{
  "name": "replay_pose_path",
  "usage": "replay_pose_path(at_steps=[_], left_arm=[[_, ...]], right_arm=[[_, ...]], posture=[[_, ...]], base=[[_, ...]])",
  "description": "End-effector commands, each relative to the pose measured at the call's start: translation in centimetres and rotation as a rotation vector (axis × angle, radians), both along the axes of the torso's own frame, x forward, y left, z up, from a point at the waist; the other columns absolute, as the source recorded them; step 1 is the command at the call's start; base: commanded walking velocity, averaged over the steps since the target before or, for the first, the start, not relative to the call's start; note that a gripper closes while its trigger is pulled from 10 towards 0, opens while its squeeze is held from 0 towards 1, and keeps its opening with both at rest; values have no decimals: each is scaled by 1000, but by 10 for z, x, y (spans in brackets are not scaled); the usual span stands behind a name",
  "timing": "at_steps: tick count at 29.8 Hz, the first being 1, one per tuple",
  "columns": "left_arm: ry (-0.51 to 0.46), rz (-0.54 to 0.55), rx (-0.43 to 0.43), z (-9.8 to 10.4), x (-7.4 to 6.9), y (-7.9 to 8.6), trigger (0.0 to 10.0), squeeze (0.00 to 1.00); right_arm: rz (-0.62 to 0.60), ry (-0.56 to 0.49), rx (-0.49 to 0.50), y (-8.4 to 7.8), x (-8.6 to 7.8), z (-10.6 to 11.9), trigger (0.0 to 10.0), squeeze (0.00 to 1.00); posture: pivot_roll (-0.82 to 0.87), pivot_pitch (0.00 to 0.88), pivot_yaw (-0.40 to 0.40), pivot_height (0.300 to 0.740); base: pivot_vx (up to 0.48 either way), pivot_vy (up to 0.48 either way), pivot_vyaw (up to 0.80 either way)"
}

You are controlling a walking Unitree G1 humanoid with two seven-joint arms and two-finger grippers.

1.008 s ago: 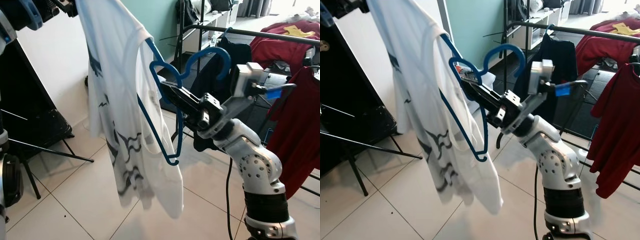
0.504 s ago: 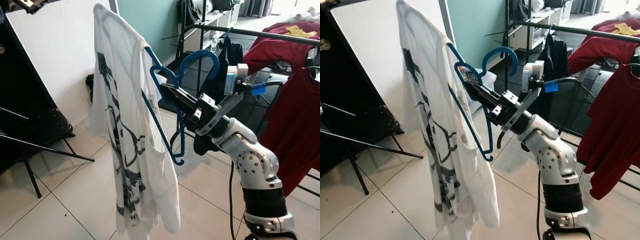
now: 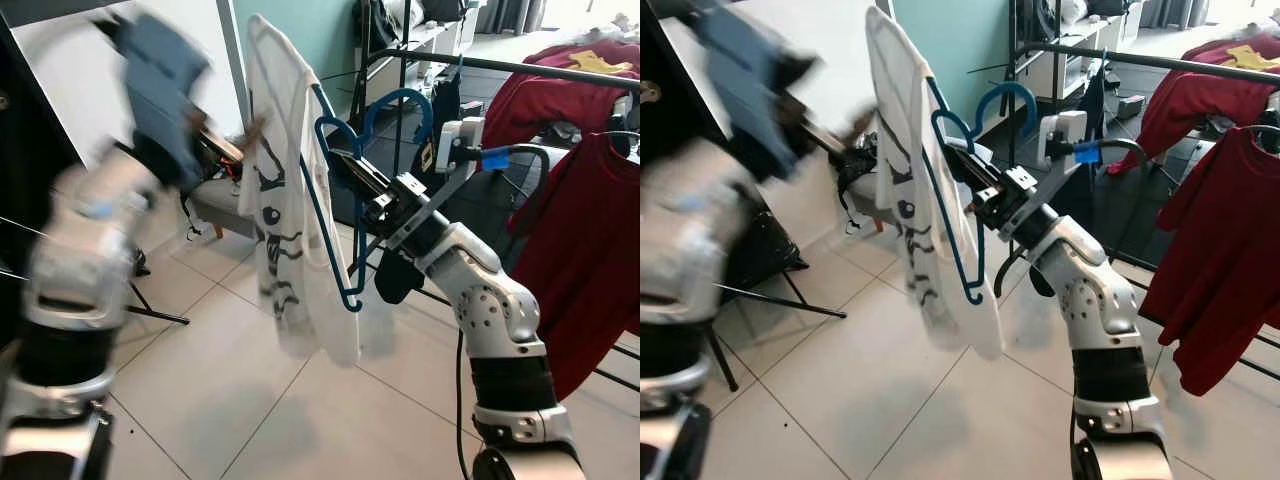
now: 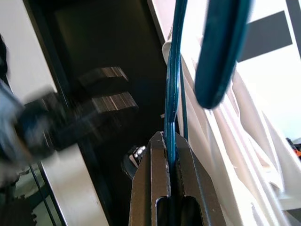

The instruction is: Hang hanger

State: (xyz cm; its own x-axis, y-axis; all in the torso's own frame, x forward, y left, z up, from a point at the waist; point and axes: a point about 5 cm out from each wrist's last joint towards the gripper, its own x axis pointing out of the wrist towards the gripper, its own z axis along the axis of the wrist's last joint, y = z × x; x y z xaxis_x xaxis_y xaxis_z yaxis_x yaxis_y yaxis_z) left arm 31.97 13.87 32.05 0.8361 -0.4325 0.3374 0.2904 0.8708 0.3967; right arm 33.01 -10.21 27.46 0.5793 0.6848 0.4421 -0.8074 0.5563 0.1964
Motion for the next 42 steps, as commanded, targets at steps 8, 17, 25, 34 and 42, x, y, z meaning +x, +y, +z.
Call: replay_pose_path(at_steps=[8, 17, 25, 34, 42], left_arm=[[-25, 256, -71, -13, 1, -15, 10000, 0], [-7, 266, -163, -16, -1, -20, 10000, 0], [-12, 283, -182, -16, -5, -27, 10000, 0], [-3, 275, -162, -17, -6, -32, 10000, 0], [-43, 343, -122, -13, -2, -24, 1804, 0]], right_arm=[[36, -59, 15, 12, -4, 12, 10000, 0], [45, -60, 17, 14, -5, 12, 10000, 0], [45, -59, 18, 14, -5, 12, 10000, 0], [57, -62, 27, 16, -7, 13, 10000, 0], [86, -76, 35, 19, -11, 16, 10000, 0]], posture=[[-26, 45, 85, 740], [-28, 45, 83, 740], [-26, 46, 84, 740], [-25, 46, 83, 740], [-27, 44, 85, 740]], base=[[0, 0, 0], [0, 0, 0], [0, 0, 0], [0, 0, 0], [0, 0, 0]])
